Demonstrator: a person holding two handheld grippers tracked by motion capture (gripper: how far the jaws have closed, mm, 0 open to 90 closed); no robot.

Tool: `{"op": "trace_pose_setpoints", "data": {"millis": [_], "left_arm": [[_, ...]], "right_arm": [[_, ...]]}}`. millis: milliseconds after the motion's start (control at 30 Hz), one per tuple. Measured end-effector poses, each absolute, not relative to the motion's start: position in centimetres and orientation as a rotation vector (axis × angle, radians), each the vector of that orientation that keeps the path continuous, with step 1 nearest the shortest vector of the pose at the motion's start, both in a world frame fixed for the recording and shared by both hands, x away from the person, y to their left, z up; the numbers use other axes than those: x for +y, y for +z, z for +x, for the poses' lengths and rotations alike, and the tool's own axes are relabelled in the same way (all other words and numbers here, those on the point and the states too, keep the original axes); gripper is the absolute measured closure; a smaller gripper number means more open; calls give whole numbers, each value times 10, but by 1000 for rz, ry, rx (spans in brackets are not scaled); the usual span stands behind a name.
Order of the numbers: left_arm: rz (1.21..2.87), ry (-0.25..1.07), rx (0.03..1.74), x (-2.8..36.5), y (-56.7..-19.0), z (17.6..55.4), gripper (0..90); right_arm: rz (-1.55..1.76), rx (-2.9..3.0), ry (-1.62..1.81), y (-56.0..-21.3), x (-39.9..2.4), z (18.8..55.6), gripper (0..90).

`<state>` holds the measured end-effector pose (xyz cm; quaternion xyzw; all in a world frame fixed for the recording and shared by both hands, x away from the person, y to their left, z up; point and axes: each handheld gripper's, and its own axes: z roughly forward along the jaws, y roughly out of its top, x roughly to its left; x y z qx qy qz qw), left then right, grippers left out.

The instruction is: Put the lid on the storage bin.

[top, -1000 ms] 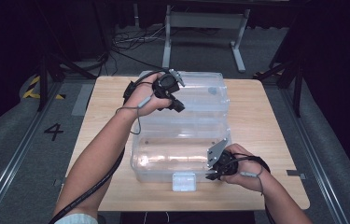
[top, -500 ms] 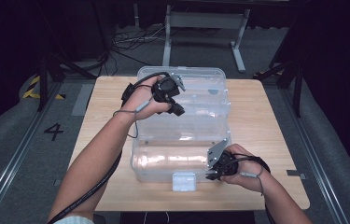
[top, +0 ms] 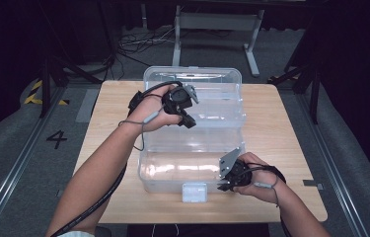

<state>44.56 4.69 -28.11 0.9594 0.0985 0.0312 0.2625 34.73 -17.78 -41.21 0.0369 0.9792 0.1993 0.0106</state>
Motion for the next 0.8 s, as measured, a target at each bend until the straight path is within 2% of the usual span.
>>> {"op": "trace_pose_setpoints", "data": {"millis": [800], "left_arm": [[2629,73,210,44,-283,423,871]], "right_arm": [[98,3052,627,-412,-178,346,804]]}}
